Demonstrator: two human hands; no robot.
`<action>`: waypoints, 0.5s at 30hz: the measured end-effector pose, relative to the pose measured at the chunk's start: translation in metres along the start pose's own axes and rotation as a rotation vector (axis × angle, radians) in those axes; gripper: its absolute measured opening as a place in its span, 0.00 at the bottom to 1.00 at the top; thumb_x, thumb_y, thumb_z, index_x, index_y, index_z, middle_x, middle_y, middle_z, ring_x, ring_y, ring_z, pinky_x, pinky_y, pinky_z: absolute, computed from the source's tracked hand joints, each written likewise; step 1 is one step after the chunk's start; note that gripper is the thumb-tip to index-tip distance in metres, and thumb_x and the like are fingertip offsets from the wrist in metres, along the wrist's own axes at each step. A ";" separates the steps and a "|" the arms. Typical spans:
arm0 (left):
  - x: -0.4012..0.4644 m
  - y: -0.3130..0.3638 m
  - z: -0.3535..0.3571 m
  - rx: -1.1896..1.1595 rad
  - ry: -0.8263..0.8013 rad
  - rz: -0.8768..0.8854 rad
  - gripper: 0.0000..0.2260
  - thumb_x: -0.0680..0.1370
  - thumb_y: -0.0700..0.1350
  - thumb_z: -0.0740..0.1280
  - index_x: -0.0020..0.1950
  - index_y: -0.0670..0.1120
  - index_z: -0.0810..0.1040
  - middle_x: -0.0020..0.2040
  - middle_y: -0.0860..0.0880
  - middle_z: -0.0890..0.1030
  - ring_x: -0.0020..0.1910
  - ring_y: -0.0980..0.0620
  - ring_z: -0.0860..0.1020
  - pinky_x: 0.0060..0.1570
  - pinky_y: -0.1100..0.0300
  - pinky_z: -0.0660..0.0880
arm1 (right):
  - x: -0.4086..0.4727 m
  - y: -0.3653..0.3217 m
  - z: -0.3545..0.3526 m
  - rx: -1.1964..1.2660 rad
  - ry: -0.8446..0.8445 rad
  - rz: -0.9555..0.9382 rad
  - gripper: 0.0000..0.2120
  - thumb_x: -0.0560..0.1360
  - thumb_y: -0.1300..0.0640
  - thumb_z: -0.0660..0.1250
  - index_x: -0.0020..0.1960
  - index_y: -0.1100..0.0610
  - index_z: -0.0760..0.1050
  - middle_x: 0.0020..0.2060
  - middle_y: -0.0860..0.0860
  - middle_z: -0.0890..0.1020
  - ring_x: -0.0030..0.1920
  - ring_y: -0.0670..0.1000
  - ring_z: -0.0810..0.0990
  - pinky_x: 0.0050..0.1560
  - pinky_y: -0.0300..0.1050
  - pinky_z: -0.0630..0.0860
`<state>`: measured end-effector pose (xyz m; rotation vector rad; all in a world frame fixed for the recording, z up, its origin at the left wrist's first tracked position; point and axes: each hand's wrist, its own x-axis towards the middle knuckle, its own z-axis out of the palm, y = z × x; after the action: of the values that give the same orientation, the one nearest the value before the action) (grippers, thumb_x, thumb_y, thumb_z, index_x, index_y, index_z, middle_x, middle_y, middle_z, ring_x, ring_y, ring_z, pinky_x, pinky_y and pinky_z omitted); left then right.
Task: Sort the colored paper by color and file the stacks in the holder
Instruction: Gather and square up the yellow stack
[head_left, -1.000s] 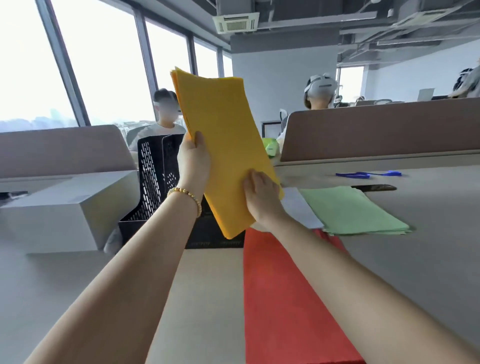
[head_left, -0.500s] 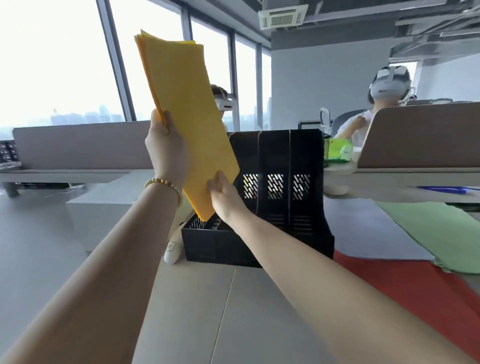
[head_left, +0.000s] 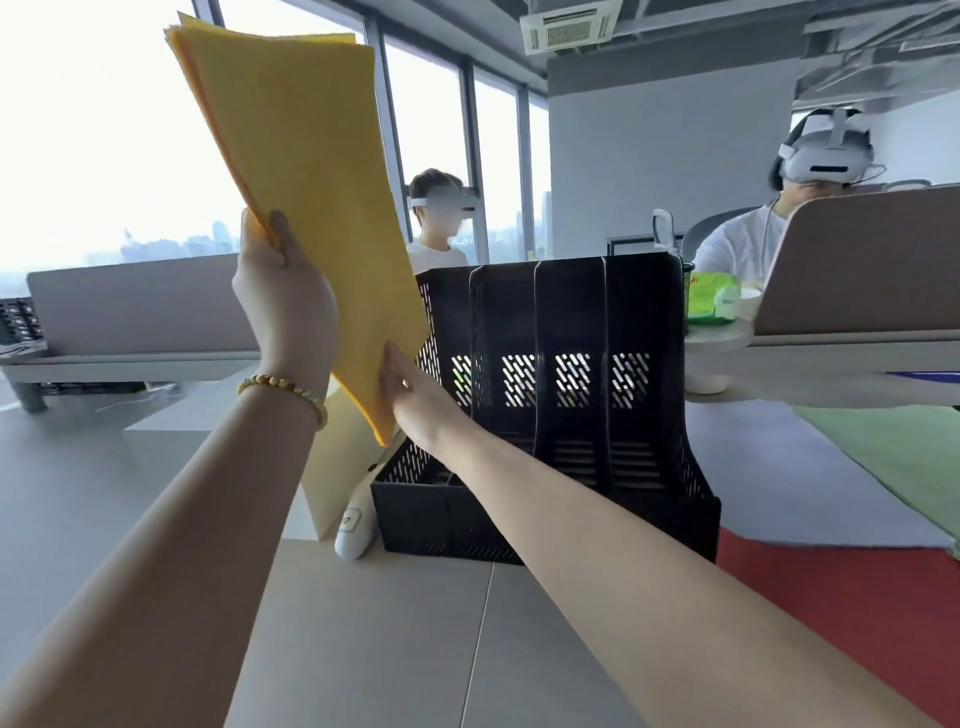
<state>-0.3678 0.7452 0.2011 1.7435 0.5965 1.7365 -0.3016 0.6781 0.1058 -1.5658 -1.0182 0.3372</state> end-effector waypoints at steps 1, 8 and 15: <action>-0.002 -0.001 0.000 -0.006 -0.003 -0.006 0.08 0.83 0.46 0.50 0.50 0.51 0.68 0.33 0.57 0.69 0.25 0.68 0.70 0.28 0.74 0.65 | -0.001 0.002 0.000 -0.005 -0.001 0.006 0.20 0.83 0.53 0.49 0.73 0.56 0.60 0.70 0.55 0.68 0.69 0.55 0.67 0.67 0.46 0.62; -0.023 -0.020 0.013 -0.084 -0.085 -0.099 0.10 0.83 0.46 0.50 0.45 0.54 0.68 0.35 0.59 0.71 0.30 0.63 0.70 0.27 0.76 0.66 | -0.009 0.023 -0.010 -0.027 -0.036 0.128 0.24 0.83 0.56 0.49 0.77 0.53 0.46 0.75 0.50 0.56 0.74 0.51 0.57 0.68 0.38 0.55; -0.046 -0.055 0.039 -0.088 -0.135 -0.178 0.13 0.83 0.48 0.49 0.42 0.57 0.66 0.34 0.56 0.71 0.30 0.58 0.69 0.28 0.66 0.67 | -0.014 0.053 -0.032 -0.238 -0.110 0.263 0.33 0.78 0.69 0.48 0.78 0.51 0.43 0.77 0.51 0.49 0.76 0.52 0.52 0.75 0.43 0.52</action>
<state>-0.3257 0.7492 0.1316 1.6770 0.5881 1.4893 -0.2650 0.6497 0.0622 -1.9211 -0.9636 0.5027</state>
